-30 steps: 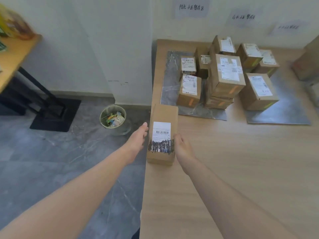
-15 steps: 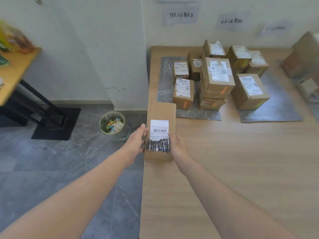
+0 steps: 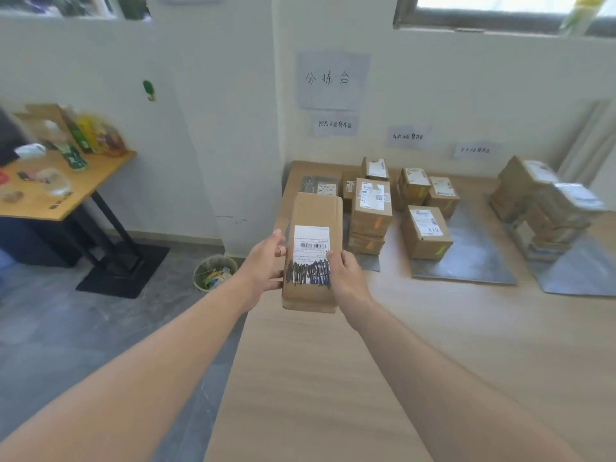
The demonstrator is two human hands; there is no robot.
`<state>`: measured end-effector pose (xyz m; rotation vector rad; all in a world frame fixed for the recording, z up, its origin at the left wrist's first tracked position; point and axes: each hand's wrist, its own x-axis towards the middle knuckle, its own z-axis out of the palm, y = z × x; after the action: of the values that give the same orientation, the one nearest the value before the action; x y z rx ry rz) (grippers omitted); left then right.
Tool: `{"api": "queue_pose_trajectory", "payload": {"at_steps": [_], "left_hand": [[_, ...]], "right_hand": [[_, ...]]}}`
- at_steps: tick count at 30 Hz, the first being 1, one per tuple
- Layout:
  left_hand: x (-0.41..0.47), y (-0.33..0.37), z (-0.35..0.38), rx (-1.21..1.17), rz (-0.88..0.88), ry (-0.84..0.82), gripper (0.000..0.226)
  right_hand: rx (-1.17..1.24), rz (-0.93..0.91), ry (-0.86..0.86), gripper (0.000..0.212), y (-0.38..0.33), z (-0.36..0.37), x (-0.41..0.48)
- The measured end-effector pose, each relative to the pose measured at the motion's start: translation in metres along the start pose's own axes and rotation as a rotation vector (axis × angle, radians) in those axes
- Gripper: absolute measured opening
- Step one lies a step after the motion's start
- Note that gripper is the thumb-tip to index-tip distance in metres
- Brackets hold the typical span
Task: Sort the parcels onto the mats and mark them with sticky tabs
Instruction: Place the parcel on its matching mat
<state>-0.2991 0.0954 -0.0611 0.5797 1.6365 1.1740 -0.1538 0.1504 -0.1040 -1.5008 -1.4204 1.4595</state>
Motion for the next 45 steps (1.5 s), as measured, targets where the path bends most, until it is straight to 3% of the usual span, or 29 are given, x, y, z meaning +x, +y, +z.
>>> {"api": "queue_pose_trajectory", "payload": {"at_steps": [3,9,18,26,30,34,45], "left_hand": [[-0.036,0.006,0.025,-0.036,0.048,-0.001,0.037],[-0.084,0.023,0.062,-0.069,0.115,-0.027,0.041],[-0.110,0.052,0.091,0.085,0.238,-0.127,0.036],[-0.118,0.046,0.140,0.150,0.233,-0.228,0.035],[-0.130,0.041,0.185,0.161,0.227,-0.274,0.049],[-0.142,0.029,0.247,0.129,0.226,-0.262,0.034],[-0.163,-0.023,0.447,0.070,0.134,-0.148,0.036]], "right_hand": [[-0.027,-0.057,-0.006,0.023,-0.013,-0.035,-0.023],[-0.064,-0.154,0.028,0.035,-0.032,-0.087,-0.060],[-0.027,-0.179,0.120,0.032,-0.056,-0.130,-0.093],[0.065,-0.130,0.219,0.028,-0.031,-0.182,-0.108],[0.070,-0.136,0.230,0.033,-0.016,-0.224,-0.103],[0.044,-0.152,0.201,0.028,0.005,-0.280,-0.096],[-0.004,-0.080,0.086,0.027,0.089,-0.474,-0.063]]}}
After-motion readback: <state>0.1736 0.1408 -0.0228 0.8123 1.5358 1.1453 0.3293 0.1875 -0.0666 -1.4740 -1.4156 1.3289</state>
